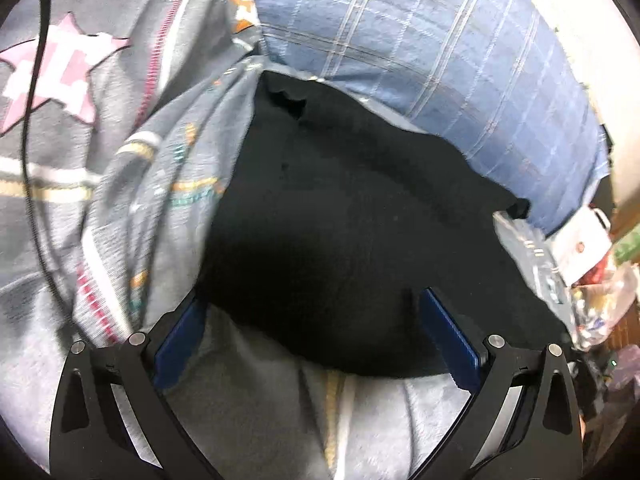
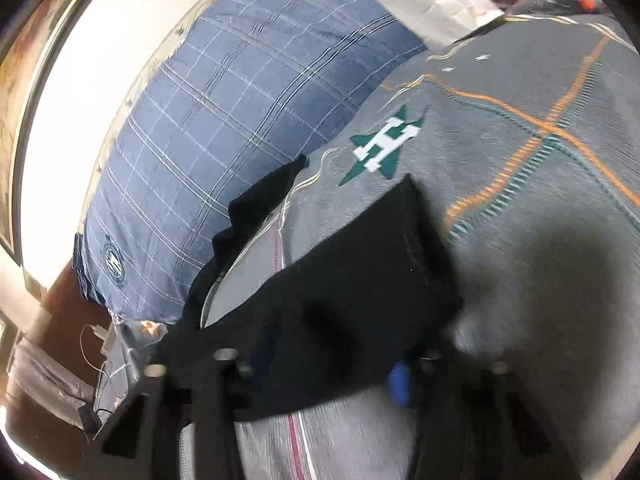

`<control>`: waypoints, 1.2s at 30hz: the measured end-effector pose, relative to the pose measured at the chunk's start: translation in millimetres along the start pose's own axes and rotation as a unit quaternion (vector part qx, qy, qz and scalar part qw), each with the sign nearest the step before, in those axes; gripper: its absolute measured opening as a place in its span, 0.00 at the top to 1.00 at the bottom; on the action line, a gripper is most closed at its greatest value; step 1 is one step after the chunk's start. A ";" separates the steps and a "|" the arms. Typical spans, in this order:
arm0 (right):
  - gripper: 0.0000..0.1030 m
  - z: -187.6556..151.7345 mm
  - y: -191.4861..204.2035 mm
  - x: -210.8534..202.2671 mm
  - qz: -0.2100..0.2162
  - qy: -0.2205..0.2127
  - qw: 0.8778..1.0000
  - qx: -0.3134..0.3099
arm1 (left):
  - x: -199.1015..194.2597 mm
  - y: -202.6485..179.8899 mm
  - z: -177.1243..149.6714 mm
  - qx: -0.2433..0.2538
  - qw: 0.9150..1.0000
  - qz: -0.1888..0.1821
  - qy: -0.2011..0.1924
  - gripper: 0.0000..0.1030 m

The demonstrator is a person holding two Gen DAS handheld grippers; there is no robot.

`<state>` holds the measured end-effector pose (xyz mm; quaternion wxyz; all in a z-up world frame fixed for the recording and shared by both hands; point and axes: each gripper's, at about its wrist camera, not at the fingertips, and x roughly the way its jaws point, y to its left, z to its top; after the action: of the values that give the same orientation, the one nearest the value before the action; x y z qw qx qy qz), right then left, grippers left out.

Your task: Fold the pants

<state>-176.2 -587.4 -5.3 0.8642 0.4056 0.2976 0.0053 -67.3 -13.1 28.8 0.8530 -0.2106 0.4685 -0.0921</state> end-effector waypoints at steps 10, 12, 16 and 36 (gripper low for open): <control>0.94 6.2 22.6 -24.9 0.016 -0.020 0.999 -0.032 | -37.8 -7.4 2.6 0.036 0.998 -0.042 0.000 0.87; 0.94 6.3 31.9 -40.2 0.026 -0.021 0.999 -0.043 | -56.6 -9.5 -0.6 0.045 0.998 -0.053 -0.006 0.87; 0.94 -2.7 44.4 -64.3 0.037 -0.017 0.997 -0.064 | -78.4 1.4 -15.3 0.044 0.998 -0.046 -0.001 0.87; 0.53 39.0 99.6 -25.1 -0.091 0.055 0.965 -0.240 | -97.0 13.9 -1.8 0.112 0.992 0.048 -0.014 0.26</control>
<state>-153.4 -554.1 96.8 0.9155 0.1567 0.3699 0.0203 -122.2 33.2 95.5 0.8810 -0.0917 0.4532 -0.1000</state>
